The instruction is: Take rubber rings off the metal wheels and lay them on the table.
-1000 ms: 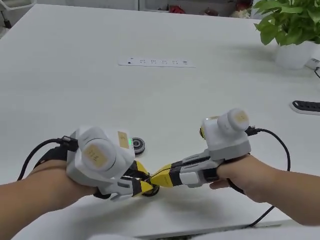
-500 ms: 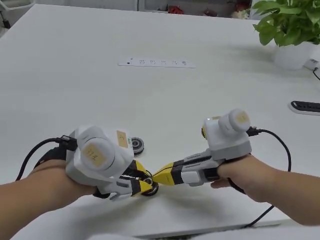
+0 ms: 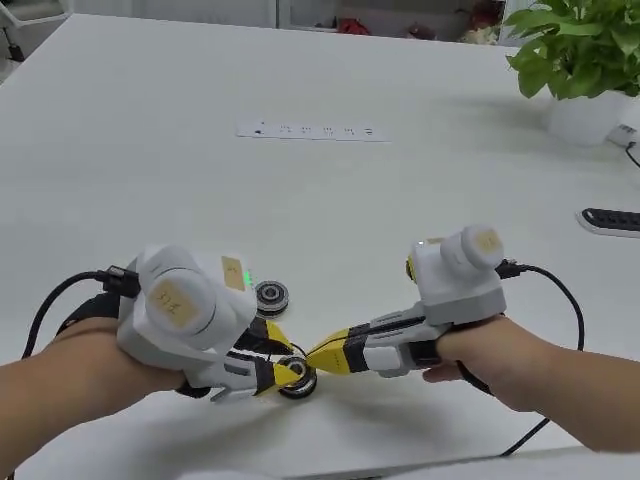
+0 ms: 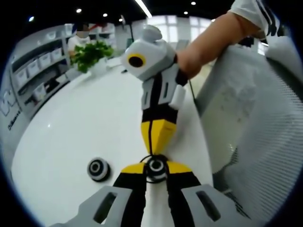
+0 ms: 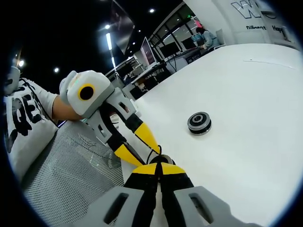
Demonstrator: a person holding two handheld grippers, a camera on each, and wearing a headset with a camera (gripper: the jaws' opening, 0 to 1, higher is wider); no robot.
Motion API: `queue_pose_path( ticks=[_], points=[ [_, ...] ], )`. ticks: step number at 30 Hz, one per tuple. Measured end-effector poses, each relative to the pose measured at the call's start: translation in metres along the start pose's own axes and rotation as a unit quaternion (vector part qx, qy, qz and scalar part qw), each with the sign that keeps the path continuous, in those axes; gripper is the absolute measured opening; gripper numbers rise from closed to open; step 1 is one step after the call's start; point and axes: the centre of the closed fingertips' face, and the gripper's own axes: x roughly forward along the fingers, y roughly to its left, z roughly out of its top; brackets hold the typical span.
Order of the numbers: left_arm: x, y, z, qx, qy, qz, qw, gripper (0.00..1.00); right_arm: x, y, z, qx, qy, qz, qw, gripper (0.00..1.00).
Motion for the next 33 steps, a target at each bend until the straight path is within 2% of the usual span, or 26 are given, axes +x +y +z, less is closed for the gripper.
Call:
queue_pose_path(
  ticks=[9,22,28,33],
  points=[
    [-0.018,-0.004,0.012,-0.004,-0.023,0.000,0.9997,0.22,0.000,0.004,0.003,0.001,-0.005,0.006,1.0000,0.00],
    [-0.047,0.002,0.030,-0.032,-0.065,0.028,0.9970,0.33,-0.002,0.009,0.014,0.000,-0.019,0.012,0.9997,0.00],
    [-0.058,0.004,0.029,-0.040,-0.071,0.038,0.9959,0.42,-0.003,0.013,0.020,-0.003,-0.024,0.015,0.9996,0.00],
    [-0.067,0.005,0.026,-0.047,-0.076,0.048,0.9948,0.44,-0.004,0.016,0.026,-0.006,-0.027,0.017,0.9995,0.00]
  ],
)
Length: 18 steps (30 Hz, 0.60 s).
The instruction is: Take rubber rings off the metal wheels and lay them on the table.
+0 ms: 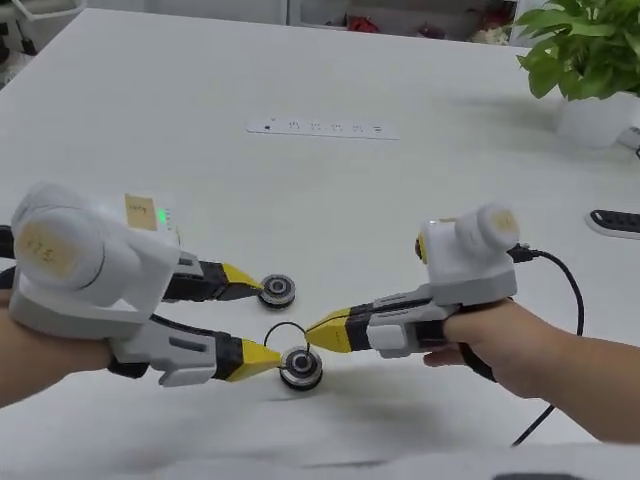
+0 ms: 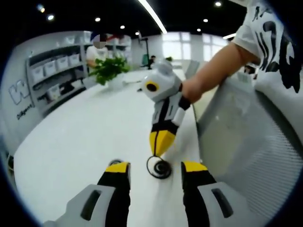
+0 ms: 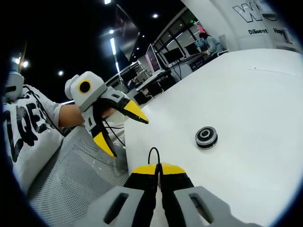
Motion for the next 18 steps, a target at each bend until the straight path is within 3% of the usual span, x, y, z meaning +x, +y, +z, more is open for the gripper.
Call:
queue_pose_path(
  ticks=[18],
  points=[
    [-0.023,0.004,-0.016,-0.022,0.001,0.025,0.9994,0.55,0.010,0.005,0.014,-0.014,0.003,0.004,0.9999,0.00]
  ],
)
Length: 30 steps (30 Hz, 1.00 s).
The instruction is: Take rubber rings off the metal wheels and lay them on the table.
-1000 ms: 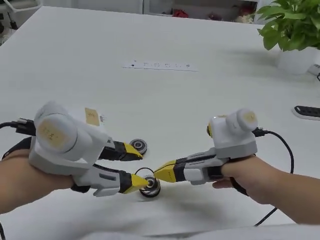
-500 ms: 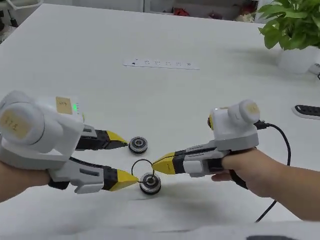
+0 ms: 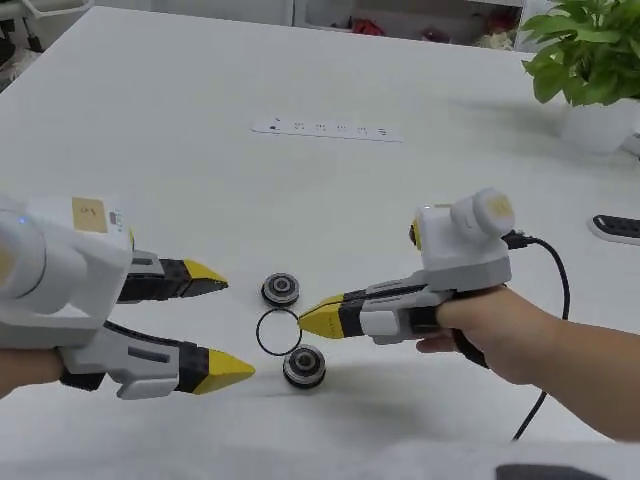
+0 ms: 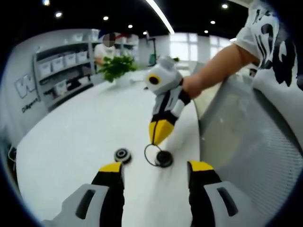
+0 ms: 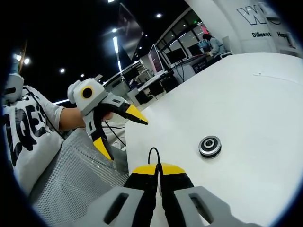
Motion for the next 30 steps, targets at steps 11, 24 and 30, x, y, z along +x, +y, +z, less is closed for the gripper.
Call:
queue_pose_path(
  ticks=[11,24,30],
  points=[
    [-0.010,0.006,-0.008,-0.010,0.000,0.016,0.9998,0.59,0.014,0.001,0.004,-0.007,0.007,0.006,0.9999,0.00],
    [-0.019,0.011,-0.015,-0.019,0.004,0.028,0.9994,0.61,0.026,-0.003,0.004,-0.014,0.014,0.000,0.9998,0.00],
    [-0.020,0.010,-0.017,-0.022,0.005,0.030,0.9993,0.61,0.033,-0.004,0.000,-0.018,0.019,-0.005,0.9997,0.00]
  ],
)
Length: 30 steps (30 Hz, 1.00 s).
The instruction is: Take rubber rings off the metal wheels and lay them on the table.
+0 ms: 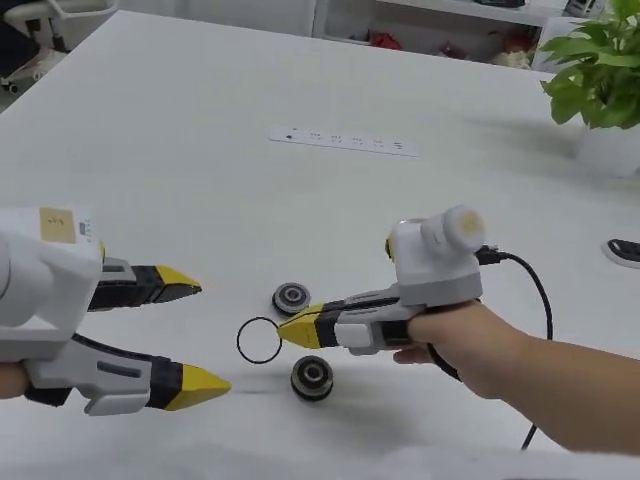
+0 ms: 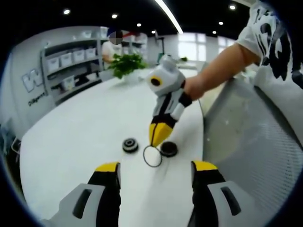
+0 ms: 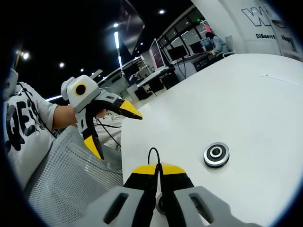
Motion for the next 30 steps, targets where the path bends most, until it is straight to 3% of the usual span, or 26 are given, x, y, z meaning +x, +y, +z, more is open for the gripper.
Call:
queue_pose_path(
  ticks=[30],
  points=[
    [-0.004,0.000,-0.007,-0.008,0.007,0.005,0.9999,0.61,0.019,-0.008,-0.021,-0.027,0.042,-0.021,0.9985,0.03]
  ],
)
